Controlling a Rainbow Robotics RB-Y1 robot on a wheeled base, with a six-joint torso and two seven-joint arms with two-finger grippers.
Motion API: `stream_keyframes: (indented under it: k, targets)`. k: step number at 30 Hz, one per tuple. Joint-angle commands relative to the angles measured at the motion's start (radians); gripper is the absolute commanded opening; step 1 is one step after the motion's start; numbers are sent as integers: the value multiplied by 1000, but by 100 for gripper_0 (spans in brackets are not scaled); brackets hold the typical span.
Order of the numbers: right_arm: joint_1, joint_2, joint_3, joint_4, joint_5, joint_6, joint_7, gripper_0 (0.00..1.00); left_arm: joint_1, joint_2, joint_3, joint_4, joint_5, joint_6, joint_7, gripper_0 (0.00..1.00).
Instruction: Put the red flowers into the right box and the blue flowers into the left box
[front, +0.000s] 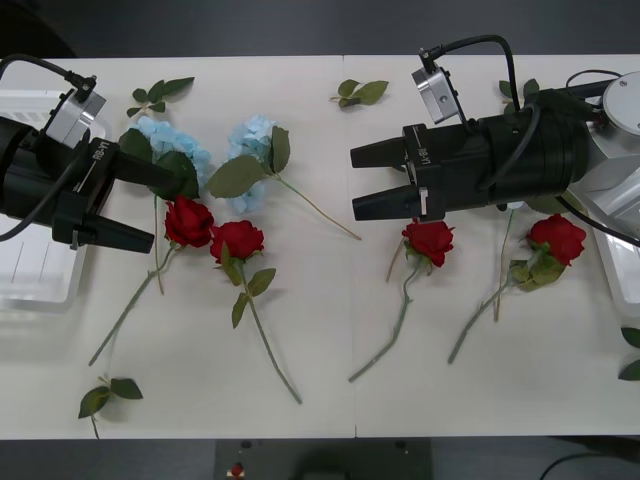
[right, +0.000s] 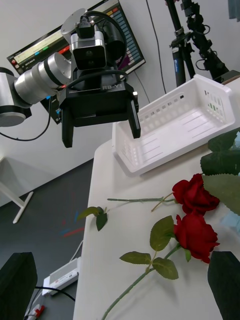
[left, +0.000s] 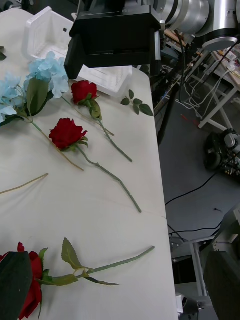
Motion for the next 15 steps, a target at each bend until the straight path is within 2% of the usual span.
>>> stream_keyframes:
  k: [1, 8, 12, 15]
  targets:
    - [30, 18, 35, 19, -2, -4, 19, 100, -39, 29, 12, -18, 12, 4, -32, 100]
    - [-11, -14, 31, 20, -10, -10, -3, 100, -18, 38, 2, -4, 28, -12, -32, 100]
    - [-42, -33, -14, 19, 50, 54, -213, 100, -18, 43, 2, -4, 17, -30, -32, 100]
    - [-64, -20, -111, 19, 191, 203, -488, 100, -18, 44, 3, -4, -8, -49, -32, 100]
